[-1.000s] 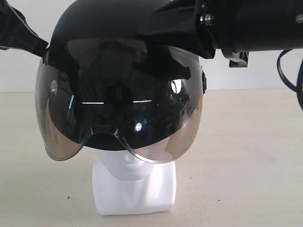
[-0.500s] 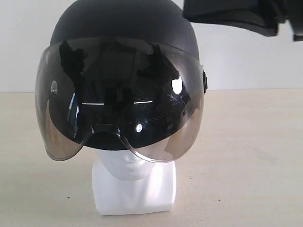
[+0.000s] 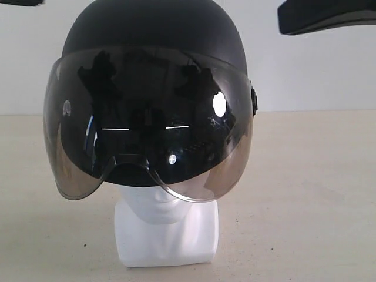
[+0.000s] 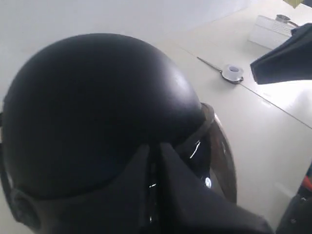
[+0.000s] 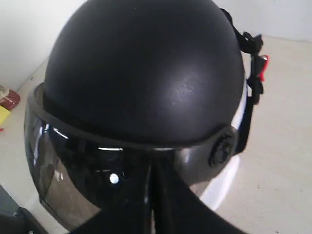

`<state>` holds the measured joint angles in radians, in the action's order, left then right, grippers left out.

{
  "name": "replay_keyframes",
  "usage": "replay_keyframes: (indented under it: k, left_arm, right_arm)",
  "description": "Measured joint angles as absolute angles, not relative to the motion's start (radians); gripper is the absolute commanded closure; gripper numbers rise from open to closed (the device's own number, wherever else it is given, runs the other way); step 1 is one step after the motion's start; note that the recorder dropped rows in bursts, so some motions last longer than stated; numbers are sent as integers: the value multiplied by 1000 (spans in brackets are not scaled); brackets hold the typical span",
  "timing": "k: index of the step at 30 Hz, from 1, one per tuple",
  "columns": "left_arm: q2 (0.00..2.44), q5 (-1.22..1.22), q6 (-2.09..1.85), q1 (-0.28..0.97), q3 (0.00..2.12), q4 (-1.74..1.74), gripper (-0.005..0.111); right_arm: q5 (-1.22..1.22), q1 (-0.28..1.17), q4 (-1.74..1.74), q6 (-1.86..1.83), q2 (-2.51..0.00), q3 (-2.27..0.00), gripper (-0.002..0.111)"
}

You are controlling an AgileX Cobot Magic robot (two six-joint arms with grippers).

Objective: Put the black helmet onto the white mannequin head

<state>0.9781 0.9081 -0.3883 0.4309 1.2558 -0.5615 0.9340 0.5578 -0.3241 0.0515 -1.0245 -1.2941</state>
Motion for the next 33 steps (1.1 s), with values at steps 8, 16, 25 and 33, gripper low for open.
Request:
replay_keyframes:
  k: [8, 16, 25, 33]
  left_arm:
    - [1156, 757, -627, 431, 1380, -604, 102]
    - [1354, 896, -684, 431, 1576, -521, 102]
    - [1430, 908, -699, 431, 1610, -494, 102]
    - [1436, 907, -700, 431, 1614, -497, 102]
  right_arm:
    - [897, 634, -352, -8, -1094, -1294, 108]
    - [935, 638, -354, -14, -1086, -1294, 108]
    - [896, 638, -358, -20, -1086, -1294, 108]
    - [835, 638, -391, -26, -1086, -1294, 108]
